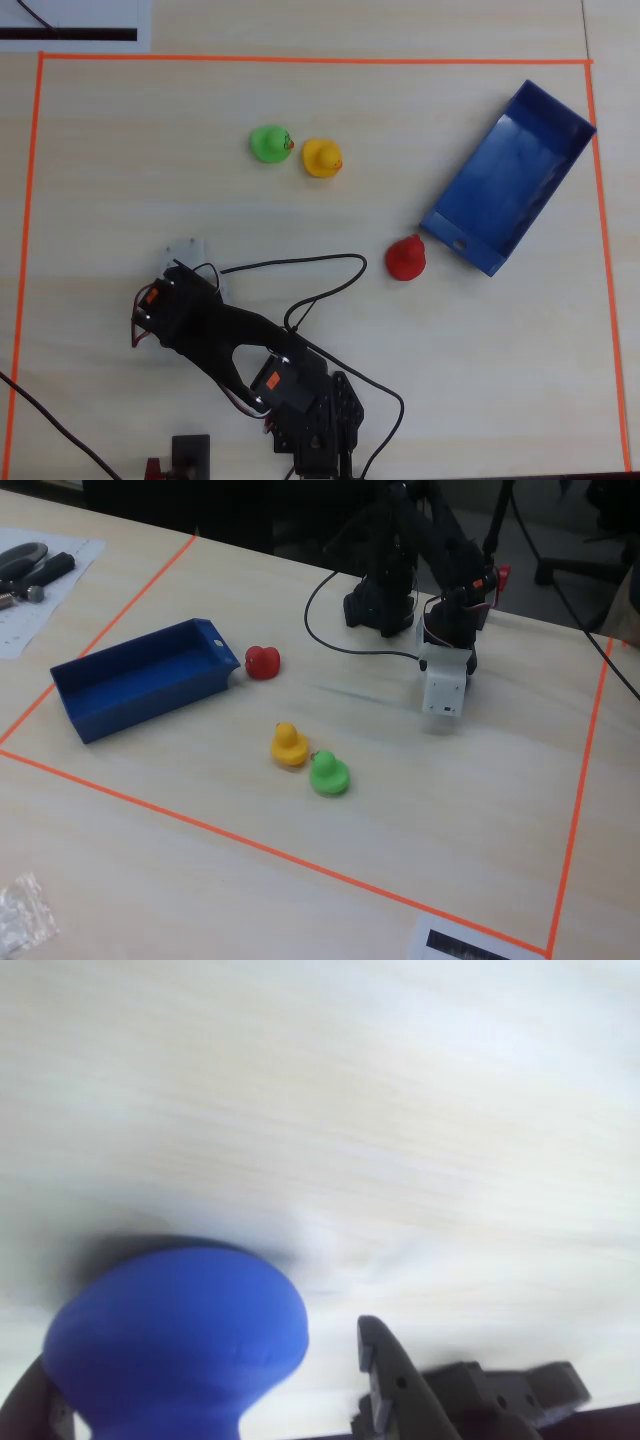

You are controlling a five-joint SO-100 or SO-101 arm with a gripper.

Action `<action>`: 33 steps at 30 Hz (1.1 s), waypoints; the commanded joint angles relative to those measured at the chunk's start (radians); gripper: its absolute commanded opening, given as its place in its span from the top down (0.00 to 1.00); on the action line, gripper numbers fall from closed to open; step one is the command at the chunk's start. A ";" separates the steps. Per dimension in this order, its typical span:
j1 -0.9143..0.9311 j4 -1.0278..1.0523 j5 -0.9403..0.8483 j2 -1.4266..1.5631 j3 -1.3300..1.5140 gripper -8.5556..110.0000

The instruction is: Grasp blue duck and put it into box.

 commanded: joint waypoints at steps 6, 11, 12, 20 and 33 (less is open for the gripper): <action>0.012 -0.078 0.054 -0.011 -0.006 0.85; 0.051 -0.081 0.046 -0.003 -0.012 0.93; 0.058 -0.081 0.040 0.003 -0.014 0.93; 0.219 -0.069 -0.012 0.163 -0.117 0.93; 1.178 -0.408 -0.391 0.029 -0.831 0.93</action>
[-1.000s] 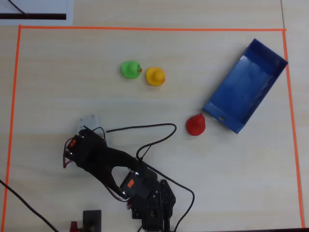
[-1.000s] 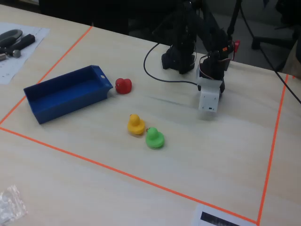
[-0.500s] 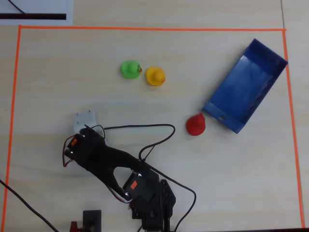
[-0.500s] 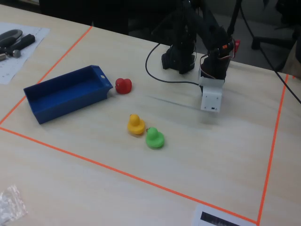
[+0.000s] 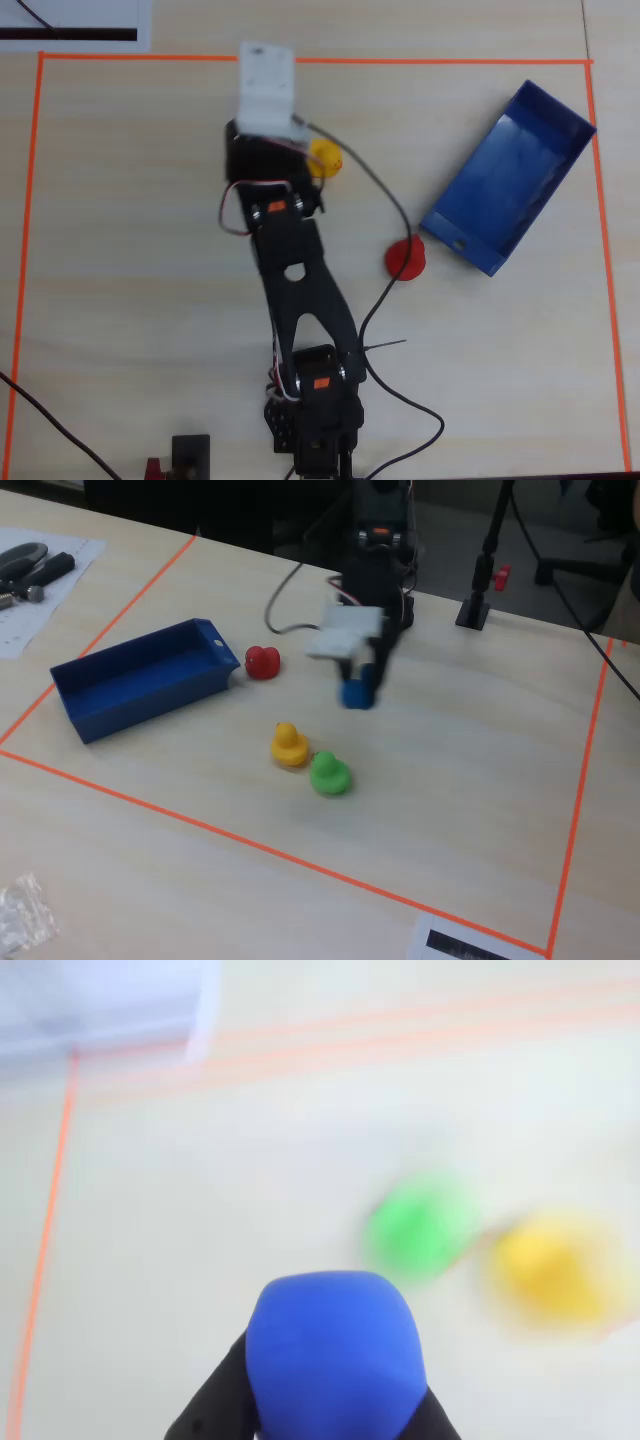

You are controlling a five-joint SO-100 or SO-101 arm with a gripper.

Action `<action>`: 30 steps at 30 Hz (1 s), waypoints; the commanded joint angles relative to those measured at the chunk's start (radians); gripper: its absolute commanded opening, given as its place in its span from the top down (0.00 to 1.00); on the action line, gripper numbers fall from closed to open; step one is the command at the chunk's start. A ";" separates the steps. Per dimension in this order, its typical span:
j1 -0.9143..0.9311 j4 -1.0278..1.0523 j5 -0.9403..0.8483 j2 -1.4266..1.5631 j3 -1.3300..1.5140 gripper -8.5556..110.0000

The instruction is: Grasp blue duck and put it into box.

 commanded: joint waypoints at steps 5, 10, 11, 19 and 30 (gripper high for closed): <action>0.584 0.390 -0.052 -0.453 -0.956 0.93; 0.779 0.465 -0.103 -0.500 -0.976 0.93; 0.811 0.482 -0.115 -0.499 -0.956 0.93; 0.884 0.572 -0.132 -0.474 -0.775 0.93; 0.848 0.581 -0.164 -0.658 -0.802 0.87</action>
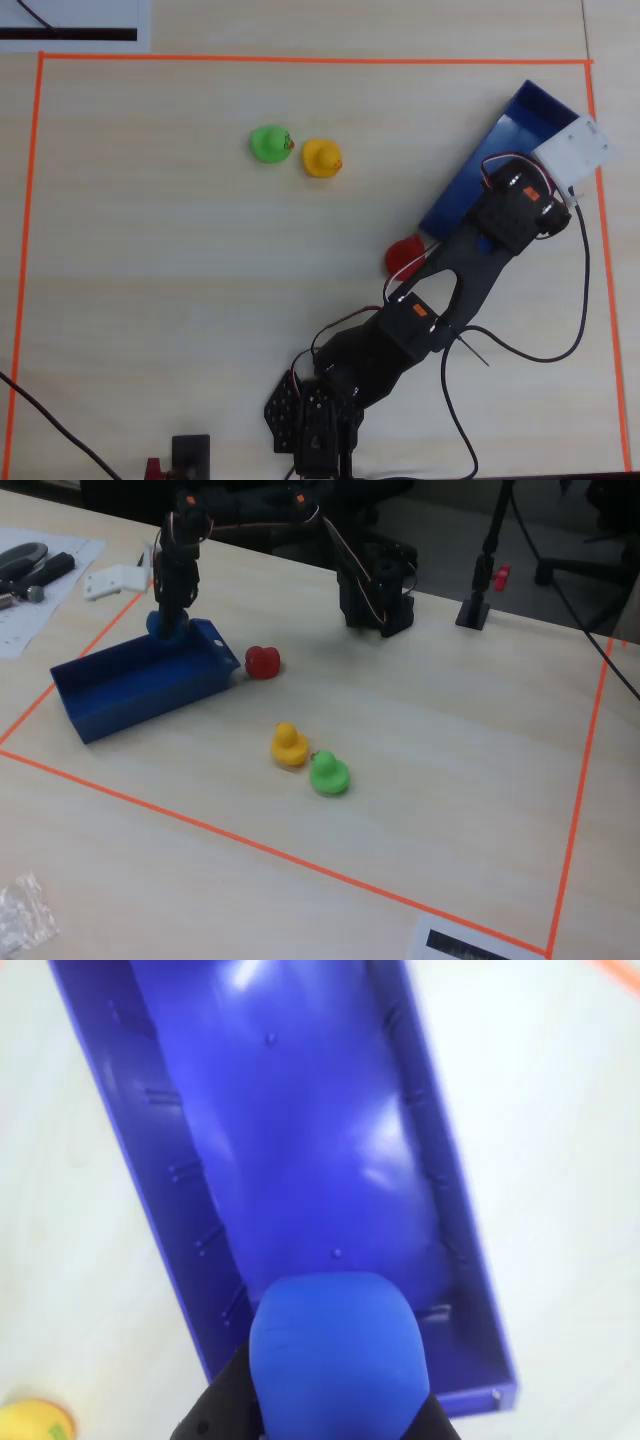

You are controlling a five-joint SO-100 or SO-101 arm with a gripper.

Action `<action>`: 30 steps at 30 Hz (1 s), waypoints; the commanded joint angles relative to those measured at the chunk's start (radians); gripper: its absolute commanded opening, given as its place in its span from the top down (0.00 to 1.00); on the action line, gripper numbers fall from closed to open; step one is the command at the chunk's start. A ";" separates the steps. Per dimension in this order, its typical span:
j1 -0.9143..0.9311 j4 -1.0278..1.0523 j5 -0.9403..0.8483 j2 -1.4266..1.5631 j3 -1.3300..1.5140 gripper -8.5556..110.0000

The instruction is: Grasp blue duck and put it into box.

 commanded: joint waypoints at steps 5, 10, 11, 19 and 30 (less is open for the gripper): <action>0.000 -0.021 -0.109 -0.043 -0.063 0.74; 0.012 -0.025 -0.130 -0.029 -0.064 0.69; 0.014 -0.025 -0.130 -0.021 -0.063 0.69; -0.069 -0.123 0.074 0.250 0.054 0.91; -0.529 -0.147 -0.285 1.385 1.419 0.93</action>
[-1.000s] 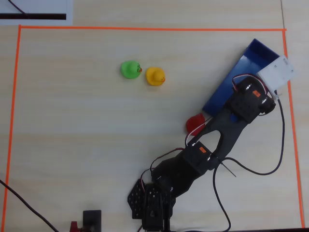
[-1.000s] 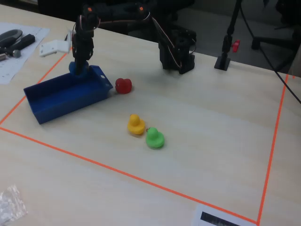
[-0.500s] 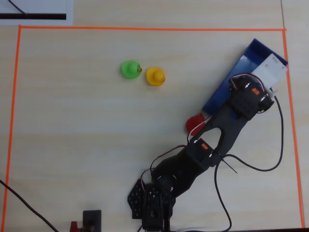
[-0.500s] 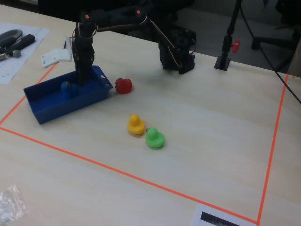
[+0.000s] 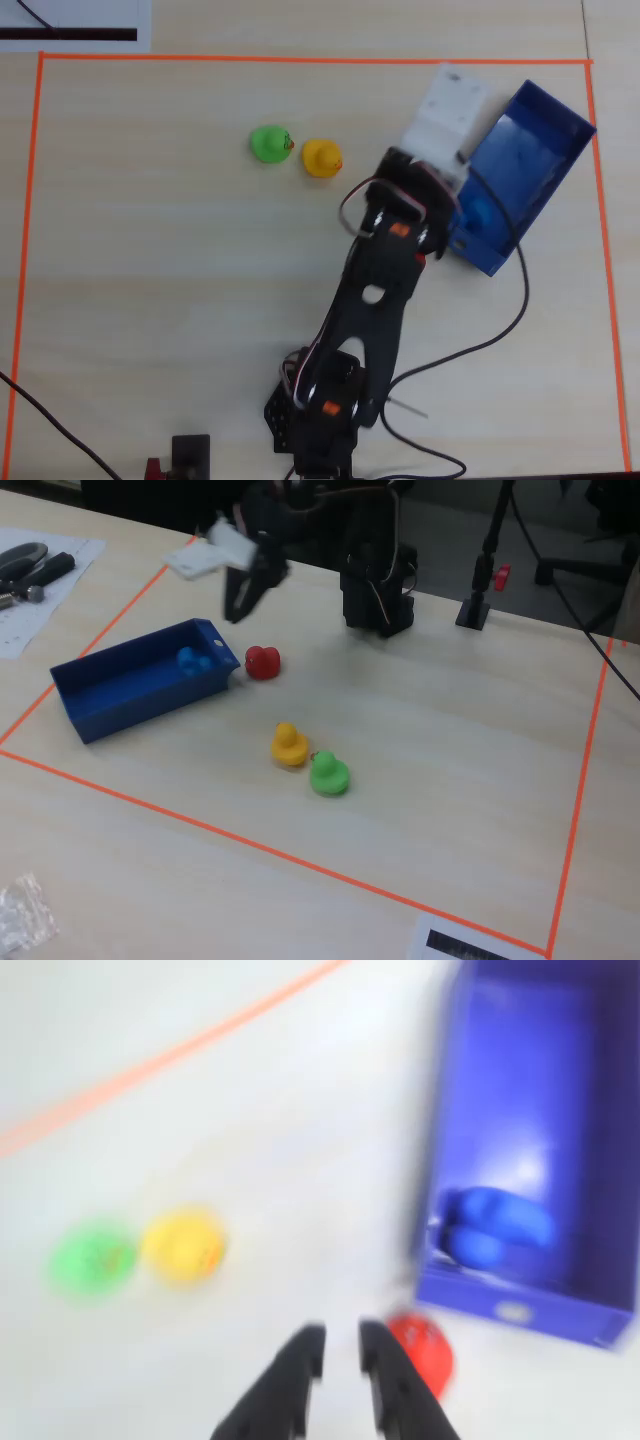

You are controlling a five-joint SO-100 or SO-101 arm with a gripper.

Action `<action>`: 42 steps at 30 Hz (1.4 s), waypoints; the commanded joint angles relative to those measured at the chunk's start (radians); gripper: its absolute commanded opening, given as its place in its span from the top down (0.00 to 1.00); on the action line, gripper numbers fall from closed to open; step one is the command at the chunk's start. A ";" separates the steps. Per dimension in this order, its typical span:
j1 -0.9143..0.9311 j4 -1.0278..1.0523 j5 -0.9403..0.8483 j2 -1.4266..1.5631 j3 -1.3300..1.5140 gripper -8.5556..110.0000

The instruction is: Grasp blue duck and put it into box.

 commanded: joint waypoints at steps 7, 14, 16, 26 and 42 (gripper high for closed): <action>-0.324 0.078 -0.169 0.927 1.132 0.93; -0.388 0.124 -0.138 1.158 1.328 0.93; -0.391 0.140 -0.138 1.200 1.364 0.93; -0.403 0.201 -0.127 1.241 1.376 0.93; -0.400 0.202 -0.123 1.241 1.378 0.91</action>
